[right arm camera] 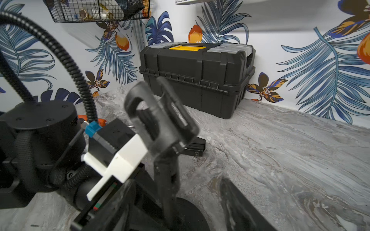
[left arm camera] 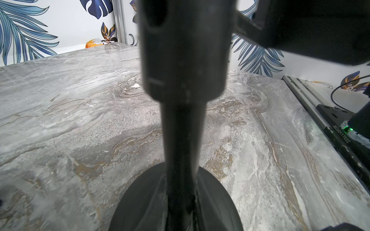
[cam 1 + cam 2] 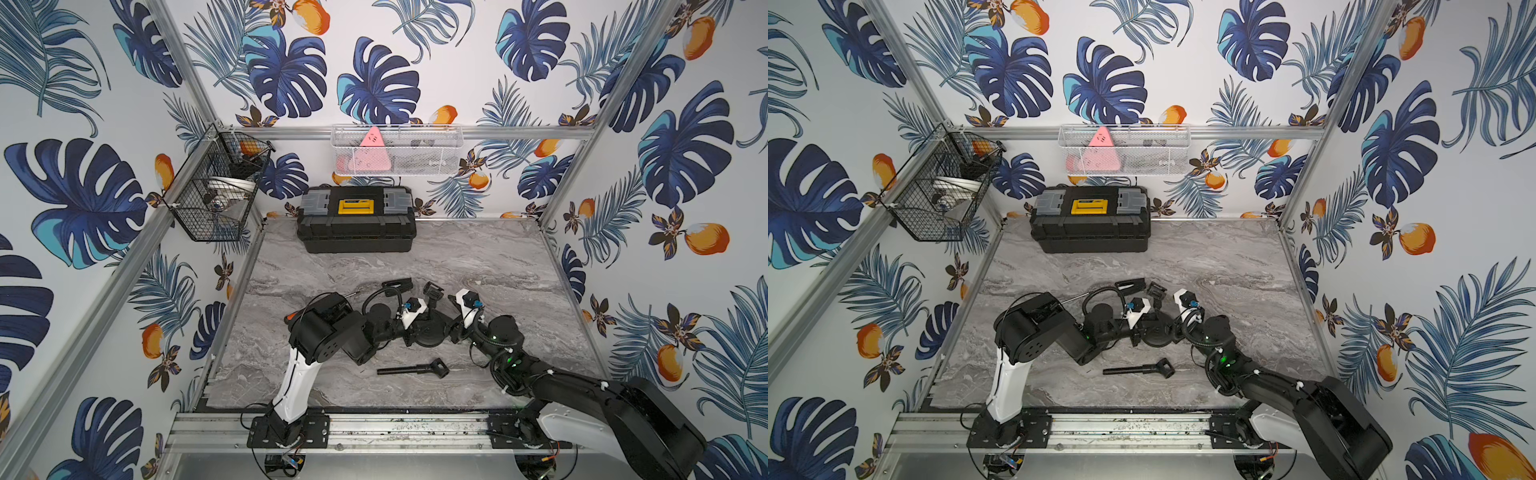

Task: Assemble a microphone stand
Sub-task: Screw the microphone stand pole into the microphone stand base.

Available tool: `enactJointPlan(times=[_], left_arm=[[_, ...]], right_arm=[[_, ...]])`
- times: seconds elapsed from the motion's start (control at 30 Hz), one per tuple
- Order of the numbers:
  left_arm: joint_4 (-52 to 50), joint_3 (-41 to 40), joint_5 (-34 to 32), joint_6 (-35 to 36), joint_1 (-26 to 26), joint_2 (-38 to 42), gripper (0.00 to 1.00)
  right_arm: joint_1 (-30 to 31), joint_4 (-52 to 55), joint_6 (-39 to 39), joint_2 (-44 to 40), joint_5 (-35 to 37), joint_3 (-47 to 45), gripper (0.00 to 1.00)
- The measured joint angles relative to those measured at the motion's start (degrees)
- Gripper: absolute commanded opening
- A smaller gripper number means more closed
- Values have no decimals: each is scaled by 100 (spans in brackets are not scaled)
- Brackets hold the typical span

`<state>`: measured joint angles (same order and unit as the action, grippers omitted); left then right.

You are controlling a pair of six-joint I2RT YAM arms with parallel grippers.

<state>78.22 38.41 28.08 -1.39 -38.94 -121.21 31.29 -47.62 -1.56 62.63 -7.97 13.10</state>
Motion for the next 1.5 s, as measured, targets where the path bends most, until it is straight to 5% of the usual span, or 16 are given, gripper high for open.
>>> enactJointPlan(times=[0.17, 0.43, 0.77, 1.2, 1.37, 1.5], left_arm=[[20, -9, -22, 28, 0, -7, 17], [240, -74, -31, 31, -4, -79, 18], [221, -68, -17, 149, -4, -70, 17], [42, 0, 11, 302, -44, -35, 17], [15, 20, 0, 319, -52, -35, 17], [-28, 26, -68, 273, -68, -24, 19]], right_arm=[[-975, 905, -192, -85, -1668, 385, 62], [-1257, 1733, -870, 887, -3279, 1298, 61], [-1276, 2328, -1703, 1646, -4236, 1950, 60], [-1377, 1969, -1690, 1843, -4524, 1971, 48], [-1377, 1751, -1569, 1954, -4546, 1971, 34], [-1379, 1585, -1655, 1967, -4494, 1943, 3]])
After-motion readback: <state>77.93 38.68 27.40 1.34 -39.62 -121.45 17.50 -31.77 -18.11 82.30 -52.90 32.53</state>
